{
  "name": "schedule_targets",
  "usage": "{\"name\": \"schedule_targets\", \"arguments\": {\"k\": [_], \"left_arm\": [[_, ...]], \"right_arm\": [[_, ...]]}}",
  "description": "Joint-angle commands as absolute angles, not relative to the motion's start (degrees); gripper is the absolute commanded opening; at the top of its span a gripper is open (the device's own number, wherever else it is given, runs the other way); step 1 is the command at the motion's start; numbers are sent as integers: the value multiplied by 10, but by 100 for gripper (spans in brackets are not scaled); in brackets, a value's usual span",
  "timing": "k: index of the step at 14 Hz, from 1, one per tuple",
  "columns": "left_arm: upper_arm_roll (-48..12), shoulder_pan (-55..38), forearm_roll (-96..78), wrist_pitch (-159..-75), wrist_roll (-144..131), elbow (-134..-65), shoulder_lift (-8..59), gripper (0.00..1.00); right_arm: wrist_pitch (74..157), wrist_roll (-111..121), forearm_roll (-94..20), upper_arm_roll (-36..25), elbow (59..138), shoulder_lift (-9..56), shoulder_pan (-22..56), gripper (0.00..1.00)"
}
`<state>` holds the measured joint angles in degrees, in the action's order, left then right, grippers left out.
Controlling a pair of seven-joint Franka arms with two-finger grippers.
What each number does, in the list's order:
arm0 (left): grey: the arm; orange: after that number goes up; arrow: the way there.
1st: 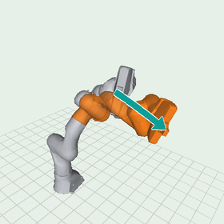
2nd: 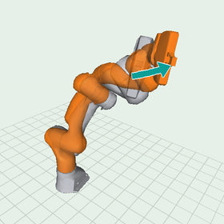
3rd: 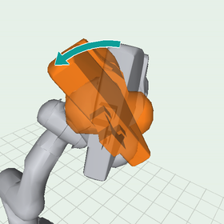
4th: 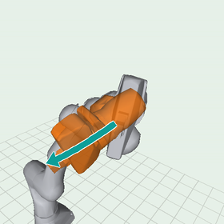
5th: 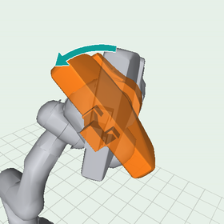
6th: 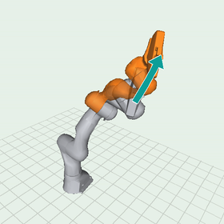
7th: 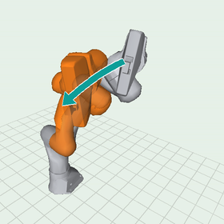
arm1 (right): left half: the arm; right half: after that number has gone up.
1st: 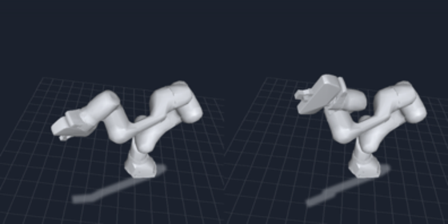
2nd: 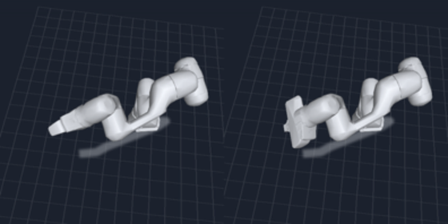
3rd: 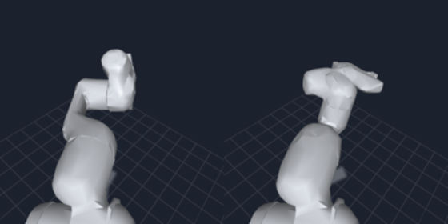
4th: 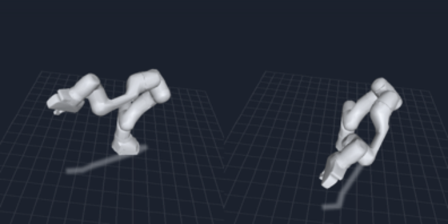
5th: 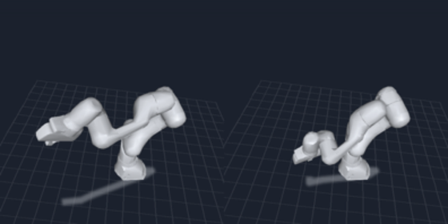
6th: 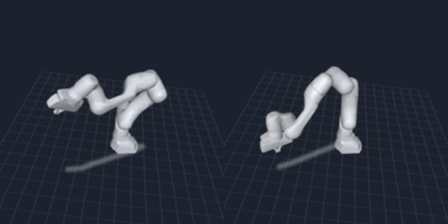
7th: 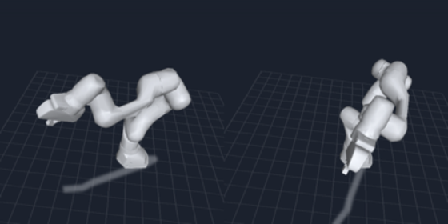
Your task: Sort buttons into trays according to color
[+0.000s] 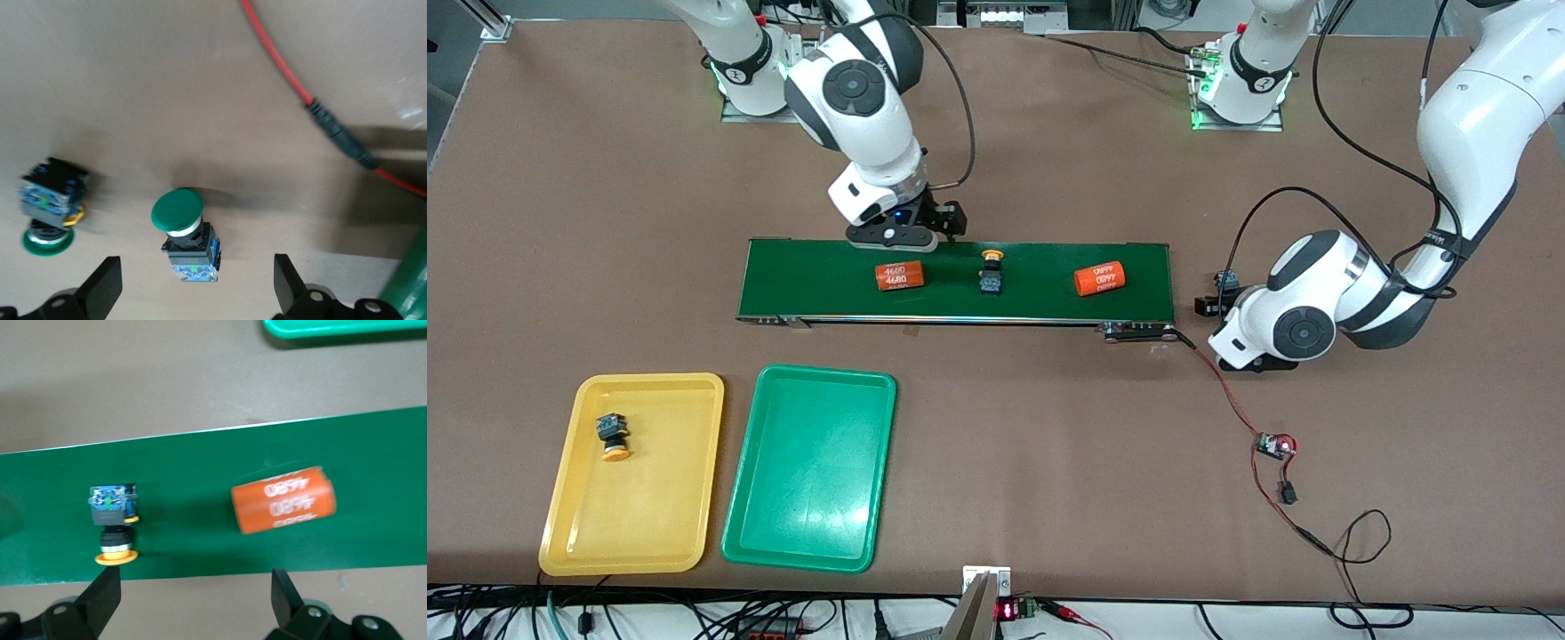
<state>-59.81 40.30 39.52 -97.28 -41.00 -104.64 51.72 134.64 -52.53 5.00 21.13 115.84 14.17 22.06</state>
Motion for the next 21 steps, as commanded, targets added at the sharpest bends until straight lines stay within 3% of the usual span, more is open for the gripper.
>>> {"name": "schedule_targets", "arguments": {"k": [1, 5, 7, 9, 10, 14, 18, 21], "left_arm": [[-584, 411, 388, -990, -423, -1074, 507, 99], [-555, 410, 388, -1019, -416, -1085, 517, 85], [-554, 410, 388, -1020, -415, -1085, 520, 50], [-555, 410, 385, -1018, -417, -1082, 519, 26], [-557, 408, 384, -1017, -417, -1078, 519, 19], [-585, 408, 369, -1003, -418, -1060, 509, 16], [-632, 388, 328, -900, -419, -972, 510, 17], [-633, 340, 270, -878, -425, -940, 510, 20]], "right_arm": [[1366, -572, 90, 208, 1161, 158, 235, 100], [1367, -606, 104, 208, 1157, 178, 243, 100], [1367, -633, 105, 207, 1149, 187, 248, 100], [1365, -644, 106, 207, 1140, 199, 248, 100], [1365, -647, 106, 207, 1136, 204, 249, 100], [1364, -643, 137, 203, 1105, 232, 258, 100], [1366, -613, 191, 199, 1106, 243, 259, 100], [1366, -609, 191, 196, 1106, 250, 259, 100]]}}
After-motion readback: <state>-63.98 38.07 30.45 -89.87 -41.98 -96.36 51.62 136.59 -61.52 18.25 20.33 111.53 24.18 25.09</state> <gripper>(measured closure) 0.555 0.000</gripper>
